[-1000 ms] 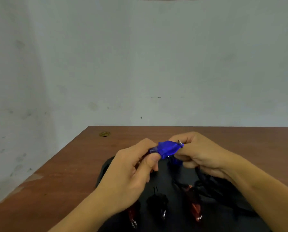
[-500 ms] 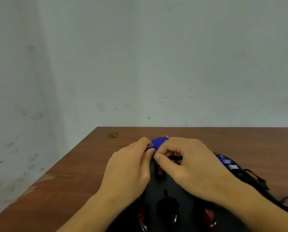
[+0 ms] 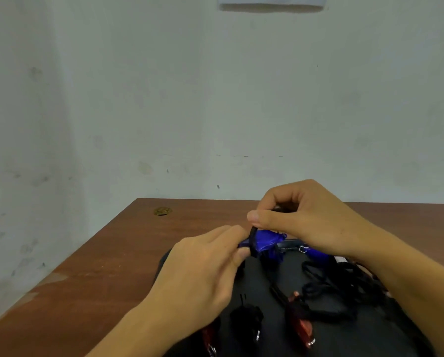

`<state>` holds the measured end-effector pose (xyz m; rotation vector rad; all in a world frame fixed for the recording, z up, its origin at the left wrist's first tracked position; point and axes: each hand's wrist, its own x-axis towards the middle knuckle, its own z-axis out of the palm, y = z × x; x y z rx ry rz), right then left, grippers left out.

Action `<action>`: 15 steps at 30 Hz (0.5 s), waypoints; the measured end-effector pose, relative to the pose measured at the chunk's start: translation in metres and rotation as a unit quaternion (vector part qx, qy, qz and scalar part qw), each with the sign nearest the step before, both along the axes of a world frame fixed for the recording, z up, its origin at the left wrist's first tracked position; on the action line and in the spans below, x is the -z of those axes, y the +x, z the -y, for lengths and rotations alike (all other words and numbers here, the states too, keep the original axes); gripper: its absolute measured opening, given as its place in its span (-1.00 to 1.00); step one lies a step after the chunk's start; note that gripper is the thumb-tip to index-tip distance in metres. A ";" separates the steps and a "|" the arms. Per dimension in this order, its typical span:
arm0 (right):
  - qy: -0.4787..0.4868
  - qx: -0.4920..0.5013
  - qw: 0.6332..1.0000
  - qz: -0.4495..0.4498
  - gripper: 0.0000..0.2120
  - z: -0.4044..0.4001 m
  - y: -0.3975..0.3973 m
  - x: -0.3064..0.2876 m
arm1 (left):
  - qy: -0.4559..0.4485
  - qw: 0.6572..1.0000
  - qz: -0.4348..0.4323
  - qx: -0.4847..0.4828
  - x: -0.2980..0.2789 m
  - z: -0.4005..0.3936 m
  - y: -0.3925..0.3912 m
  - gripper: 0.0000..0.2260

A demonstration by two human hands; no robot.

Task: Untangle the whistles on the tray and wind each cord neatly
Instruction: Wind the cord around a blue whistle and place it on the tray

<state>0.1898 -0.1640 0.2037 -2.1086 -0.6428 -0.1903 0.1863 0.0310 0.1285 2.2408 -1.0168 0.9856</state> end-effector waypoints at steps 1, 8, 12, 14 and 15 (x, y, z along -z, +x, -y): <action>0.017 -0.006 1.000 -0.008 -0.81 0.000 0.001 0.003 | -0.002 1.000 0.002 0.003 0.000 0.000 0.000 -0.83; 0.189 -0.052 0.975 -0.106 -0.74 0.007 0.012 0.037 | 0.003 1.000 -0.004 0.011 0.001 0.001 0.000 -0.77; 0.270 -0.058 0.944 -0.181 -0.72 0.008 0.012 0.051 | -0.015 1.000 -0.015 0.019 0.003 0.004 -0.002 -0.78; 0.302 -0.062 0.926 -0.218 -0.68 0.009 0.013 0.055 | -0.041 0.999 -0.025 0.023 0.004 0.006 -0.002 -0.80; 0.314 -0.073 0.917 -0.233 -0.66 0.009 0.013 0.057 | -0.061 0.997 -0.035 0.028 0.005 0.008 -0.004 -0.82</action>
